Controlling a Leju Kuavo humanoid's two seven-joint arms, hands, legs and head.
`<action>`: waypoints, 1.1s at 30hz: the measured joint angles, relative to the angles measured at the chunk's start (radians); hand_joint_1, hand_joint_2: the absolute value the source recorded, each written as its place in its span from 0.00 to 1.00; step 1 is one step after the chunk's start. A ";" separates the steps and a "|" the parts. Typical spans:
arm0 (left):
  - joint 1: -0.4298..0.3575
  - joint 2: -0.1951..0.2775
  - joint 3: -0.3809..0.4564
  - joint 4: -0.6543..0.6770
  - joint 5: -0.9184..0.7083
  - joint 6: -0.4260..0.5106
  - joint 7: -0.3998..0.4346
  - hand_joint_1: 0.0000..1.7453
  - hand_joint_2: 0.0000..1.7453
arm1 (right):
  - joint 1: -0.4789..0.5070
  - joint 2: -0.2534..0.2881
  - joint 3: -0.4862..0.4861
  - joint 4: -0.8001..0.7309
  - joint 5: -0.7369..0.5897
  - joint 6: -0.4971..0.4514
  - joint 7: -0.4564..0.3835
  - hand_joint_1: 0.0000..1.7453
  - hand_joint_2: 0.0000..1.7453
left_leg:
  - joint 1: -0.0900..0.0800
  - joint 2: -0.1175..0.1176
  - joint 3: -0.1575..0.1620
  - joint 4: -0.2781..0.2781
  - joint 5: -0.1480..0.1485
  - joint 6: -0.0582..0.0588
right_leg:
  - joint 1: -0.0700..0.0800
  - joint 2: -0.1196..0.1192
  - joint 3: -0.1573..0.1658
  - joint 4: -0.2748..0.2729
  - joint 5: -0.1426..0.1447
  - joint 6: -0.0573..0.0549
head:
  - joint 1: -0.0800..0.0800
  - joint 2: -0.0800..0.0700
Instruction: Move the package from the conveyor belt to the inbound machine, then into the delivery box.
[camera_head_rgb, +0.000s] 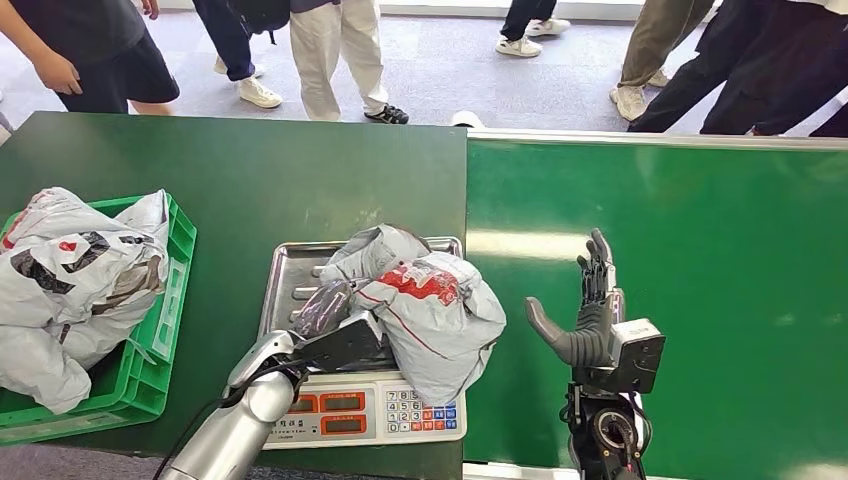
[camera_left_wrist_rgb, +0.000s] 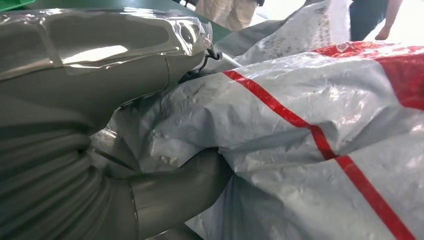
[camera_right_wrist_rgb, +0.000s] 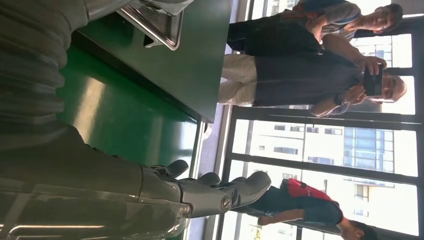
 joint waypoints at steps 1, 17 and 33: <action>0.000 -0.001 0.000 0.000 0.000 0.000 0.000 1.00 1.00 | 0.000 0.000 -0.001 0.000 0.000 -0.001 0.000 0.00 1.00 | 0.000 0.000 0.000 0.000 0.000 0.000 | 0.000 0.000 0.000 0.000 0.000 0.000 | 0.000 0.000; 0.022 -0.017 0.022 -0.023 0.124 0.101 -0.129 1.00 1.00 | 0.000 0.003 -0.016 0.000 0.000 -0.006 0.000 0.00 1.00 | 0.000 0.001 -0.001 0.000 0.000 0.000 | 0.000 0.000 -0.001 0.000 0.000 0.000 | 0.000 0.000; 0.095 -0.028 0.115 -0.292 0.347 0.547 -0.409 1.00 1.00 | -0.017 0.007 -0.018 0.007 -0.031 -0.019 -0.020 0.00 1.00 | 0.000 0.000 -0.004 0.000 0.000 0.000 | 0.000 0.000 -0.004 0.000 0.000 0.000 | 0.000 0.000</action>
